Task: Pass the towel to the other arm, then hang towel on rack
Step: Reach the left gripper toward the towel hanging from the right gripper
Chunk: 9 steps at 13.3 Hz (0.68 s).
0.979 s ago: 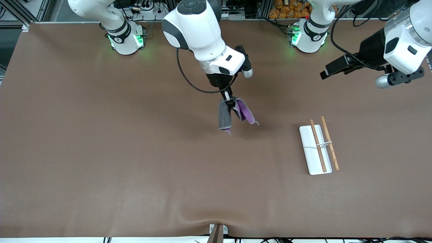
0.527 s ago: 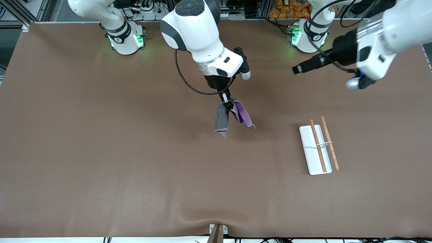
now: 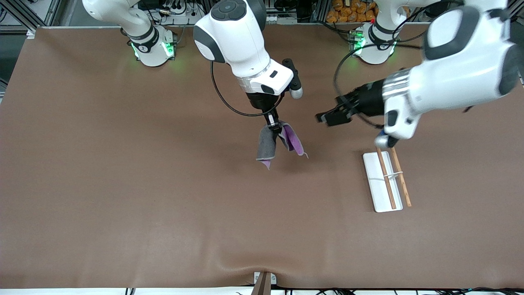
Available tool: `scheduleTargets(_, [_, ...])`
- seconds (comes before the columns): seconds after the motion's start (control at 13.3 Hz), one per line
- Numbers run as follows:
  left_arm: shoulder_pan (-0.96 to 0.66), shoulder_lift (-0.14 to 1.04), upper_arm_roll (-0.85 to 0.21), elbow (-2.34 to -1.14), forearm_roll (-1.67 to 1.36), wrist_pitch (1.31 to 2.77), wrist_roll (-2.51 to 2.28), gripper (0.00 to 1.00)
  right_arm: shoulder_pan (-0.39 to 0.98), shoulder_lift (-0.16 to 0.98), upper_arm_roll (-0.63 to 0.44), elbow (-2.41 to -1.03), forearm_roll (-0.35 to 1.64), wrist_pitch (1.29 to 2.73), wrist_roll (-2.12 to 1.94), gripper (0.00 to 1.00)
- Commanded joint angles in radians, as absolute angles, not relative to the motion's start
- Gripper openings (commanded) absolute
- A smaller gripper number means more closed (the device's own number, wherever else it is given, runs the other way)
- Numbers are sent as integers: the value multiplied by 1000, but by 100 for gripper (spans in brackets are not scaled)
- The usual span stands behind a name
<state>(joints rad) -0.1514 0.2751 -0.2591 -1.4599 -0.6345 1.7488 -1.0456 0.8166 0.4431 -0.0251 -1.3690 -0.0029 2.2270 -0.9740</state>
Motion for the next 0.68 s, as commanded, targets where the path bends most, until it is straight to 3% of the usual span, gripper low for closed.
scheduleTargets(0.0, [-184,353,-258,-1408,-650,1846,-1127,100,810,434,-17,-1370,-8,2224,-960,0])
scheduleTargets(0.45, [-199,442,-253,-1359,-646,1901,-1169,100,810,434,-17,-1370,-6,2224,-960,0])
scheduleTargets(0.6, [-202,463,-253,-1362,-643,1919,-1170,93,810,434,-17,-1370,-6,2223,-960,0])
